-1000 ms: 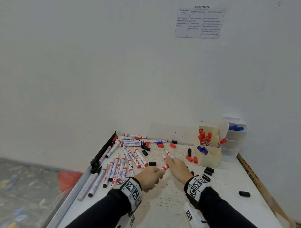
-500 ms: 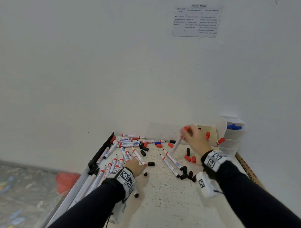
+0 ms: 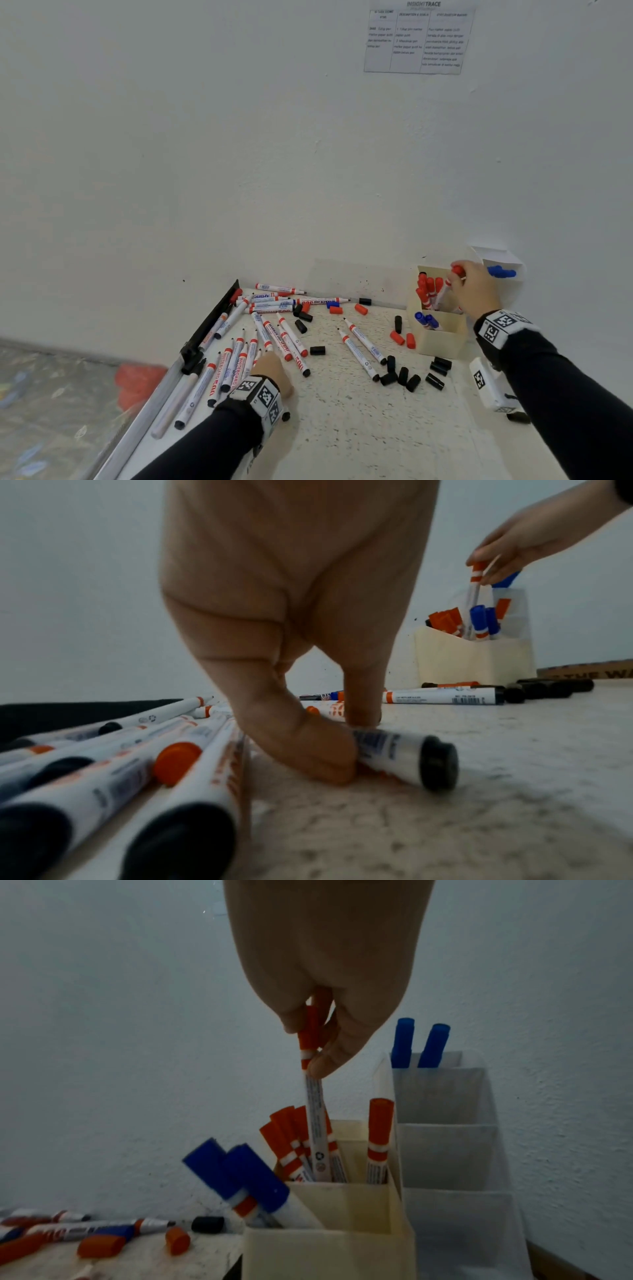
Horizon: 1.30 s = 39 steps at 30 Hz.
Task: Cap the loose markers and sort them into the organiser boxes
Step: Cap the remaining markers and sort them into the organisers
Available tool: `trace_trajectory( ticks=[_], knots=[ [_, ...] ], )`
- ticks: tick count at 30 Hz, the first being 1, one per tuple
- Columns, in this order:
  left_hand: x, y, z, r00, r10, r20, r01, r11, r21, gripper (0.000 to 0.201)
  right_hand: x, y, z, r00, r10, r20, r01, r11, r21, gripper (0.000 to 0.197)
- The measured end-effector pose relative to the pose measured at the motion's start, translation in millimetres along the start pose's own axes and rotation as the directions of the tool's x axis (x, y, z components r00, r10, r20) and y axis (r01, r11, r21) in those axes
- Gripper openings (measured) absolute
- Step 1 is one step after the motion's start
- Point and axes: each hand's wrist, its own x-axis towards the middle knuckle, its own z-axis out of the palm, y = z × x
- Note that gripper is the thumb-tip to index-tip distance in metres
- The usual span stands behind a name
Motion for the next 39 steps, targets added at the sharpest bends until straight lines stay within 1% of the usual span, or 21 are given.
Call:
trace_trajectory(
  ticks=[2, 5, 8, 10, 11, 13, 15, 16, 17, 19, 21, 22, 24, 25, 26, 27, 28, 31, 33, 35, 39],
  knots=[
    [1, -4, 0, 1.0, -0.02, 0.007, 0.02, 1.0, -0.021, 0.072, -4, 0, 8, 1.0, -0.005, -0.007, 0.005, 1.0, 0.017, 0.021],
    [3, -10, -3, 0.999, -0.039, 0.027, 0.043, 0.99, -0.136, 0.057, -11, 4, 17, 0.997, -0.077, 0.003, 0.077, 0.993, -0.086, 0.016],
    [2, -16, -9, 0.999, -0.042, 0.031, 0.048, 0.981, -0.187, 0.056, -13, 8, 26, 0.991, -0.057, 0.122, 0.084, 0.971, -0.225, 0.024],
    [0, -18, -13, 0.999, -0.046, 0.018, 0.049, 0.976, -0.214, 0.055, -14, 6, 28, 0.972, 0.003, 0.234, 0.08, 0.935, -0.347, 0.029],
    [0, -19, -14, 0.999, -0.046, 0.006, 0.046, 0.971, -0.234, 0.053, -16, 3, 28, 0.966, 0.026, 0.256, 0.076, 0.921, -0.382, 0.03],
    [0, -20, -15, 0.999, -0.051, -0.015, 0.044, 0.954, -0.296, 0.049, -19, -4, 26, 0.982, 0.001, 0.189, 0.065, 0.939, -0.339, 0.026],
    [-2, -17, -14, 0.999, -0.034, -0.034, 0.019, 0.932, -0.362, 0.046, -24, -14, 26, 0.993, -0.109, 0.052, 0.119, 0.961, -0.251, 0.019],
    [-5, -15, -13, 0.999, -0.013, -0.052, -0.008, 0.926, -0.378, 0.044, -28, -21, 26, 0.986, -0.161, 0.038, 0.166, 0.961, -0.219, 0.015],
    [-7, -12, -12, 0.997, 0.017, -0.082, -0.047, 0.922, -0.385, 0.042, -33, -28, 26, 0.979, -0.191, 0.065, 0.199, 0.963, -0.182, 0.012],
    [-12, -4, -9, 0.987, 0.092, -0.132, -0.135, 0.918, -0.372, 0.04, -45, -39, 28, 0.965, -0.174, 0.198, 0.199, 0.974, -0.112, 0.01],
    [-16, 5, -2, 0.975, 0.17, -0.146, -0.211, 0.912, -0.352, 0.038, -59, -44, 34, 0.918, -0.147, 0.368, 0.203, 0.972, -0.118, 0.012],
    [-17, 9, 2, 0.969, 0.205, -0.141, -0.242, 0.907, -0.344, 0.035, -65, -42, 38, 0.874, -0.115, 0.472, 0.211, 0.965, -0.156, 0.014],
    [-19, 17, 11, 0.956, 0.267, -0.126, -0.294, 0.902, -0.317, 0.03, -79, -35, 48, 0.749, -0.013, 0.663, 0.274, 0.916, -0.292, 0.023],
    [-19, 20, 15, 0.948, 0.292, -0.123, -0.316, 0.902, -0.295, 0.029, -87, -29, 55, 0.703, 0.036, 0.71, 0.323, 0.874, -0.363, 0.029],
    [-20, 23, 19, 0.941, 0.317, -0.119, -0.338, 0.901, -0.272, 0.028, -96, -23, 61, 0.687, 0.071, 0.723, 0.362, 0.829, -0.425, 0.032],
    [-20, 25, 22, 0.934, 0.34, -0.113, -0.358, 0.899, -0.254, 0.028, -105, -17, 66, 0.697, 0.088, 0.712, 0.383, 0.793, -0.473, 0.033],
    [-20, 27, 26, 0.927, 0.36, -0.104, -0.375, 0.897, -0.234, 0.027, -114, -12, 69, 0.724, 0.088, 0.684, 0.383, 0.774, -0.505, 0.032],
    [-20, 26, 35, 0.913, 0.403, -0.069, -0.409, 0.897, -0.167, 0.025, -131, -1, 74, 0.789, 0.037, 0.614, 0.342, 0.804, -0.487, 0.024],
    [-19, 24, 41, 0.913, 0.404, -0.061, -0.408, 0.9, -0.153, 0.028, -135, 1, 74, 0.801, 0.001, 0.599, 0.332, 0.831, -0.445, 0.021],
    [-20, 22, 46, 0.911, 0.4, -0.095, -0.411, 0.898, -0.155, 0.03, -137, -1, 73, 0.801, -0.02, 0.598, 0.334, 0.844, -0.419, 0.023],
    [-25, 24, 50, 0.892, 0.419, -0.169, -0.445, 0.879, -0.169, 0.023, -141, -5, 68, 0.831, -0.07, 0.552, 0.291, 0.9, -0.325, 0.021]
  ],
)
